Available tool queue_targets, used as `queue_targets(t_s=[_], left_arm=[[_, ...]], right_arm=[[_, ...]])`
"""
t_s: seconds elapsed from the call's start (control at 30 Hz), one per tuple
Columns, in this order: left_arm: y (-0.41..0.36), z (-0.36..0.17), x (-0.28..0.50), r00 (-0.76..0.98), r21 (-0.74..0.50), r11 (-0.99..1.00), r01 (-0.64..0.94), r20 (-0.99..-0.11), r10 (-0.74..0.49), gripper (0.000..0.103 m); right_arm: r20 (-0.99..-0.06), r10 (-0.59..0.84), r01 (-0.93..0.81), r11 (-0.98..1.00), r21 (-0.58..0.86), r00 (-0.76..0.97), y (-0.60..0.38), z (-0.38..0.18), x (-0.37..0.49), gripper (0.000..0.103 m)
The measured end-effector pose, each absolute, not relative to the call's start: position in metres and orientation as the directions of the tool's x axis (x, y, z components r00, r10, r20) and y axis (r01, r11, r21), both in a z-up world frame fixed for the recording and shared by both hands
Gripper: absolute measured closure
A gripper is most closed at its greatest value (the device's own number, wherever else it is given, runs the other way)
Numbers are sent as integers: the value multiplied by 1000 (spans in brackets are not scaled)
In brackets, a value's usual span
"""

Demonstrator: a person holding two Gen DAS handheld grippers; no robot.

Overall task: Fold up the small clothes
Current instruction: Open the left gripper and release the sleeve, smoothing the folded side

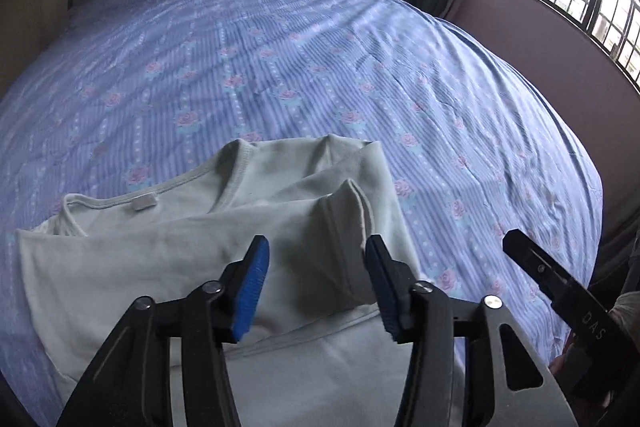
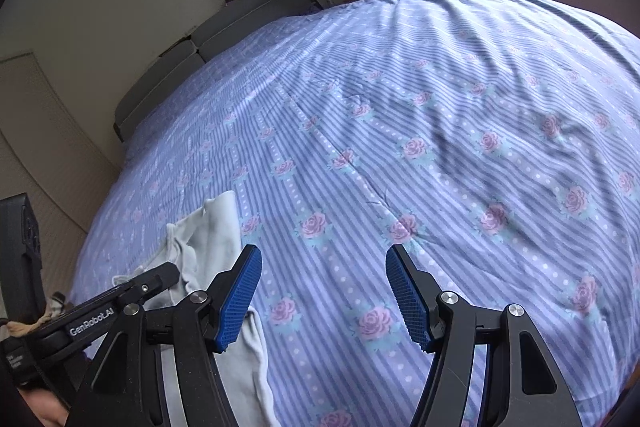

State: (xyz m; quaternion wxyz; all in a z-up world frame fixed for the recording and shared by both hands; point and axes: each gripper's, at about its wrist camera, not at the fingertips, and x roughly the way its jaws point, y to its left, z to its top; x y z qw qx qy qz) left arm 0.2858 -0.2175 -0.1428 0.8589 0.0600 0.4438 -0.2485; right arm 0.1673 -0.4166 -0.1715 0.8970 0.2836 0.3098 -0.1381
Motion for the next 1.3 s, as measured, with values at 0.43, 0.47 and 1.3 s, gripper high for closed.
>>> queue_targets(t_s=[0.43,0.47,1.3], left_arm=[[-88,-151,252,575,-81,947,311,-777,-256,48],[-79,-152,247,580,-73,950,305,-777,-246,48],[39,-189,228,614,-64,997,34,-786,-71,46]], right_arm=[[-637,-30,323,880,348,770,-368,-161,181,38],[-636,-30,317,884,343,771,-365,-160,181,38],[-649,-10,183,962,200,761,-275,-148,175,38]])
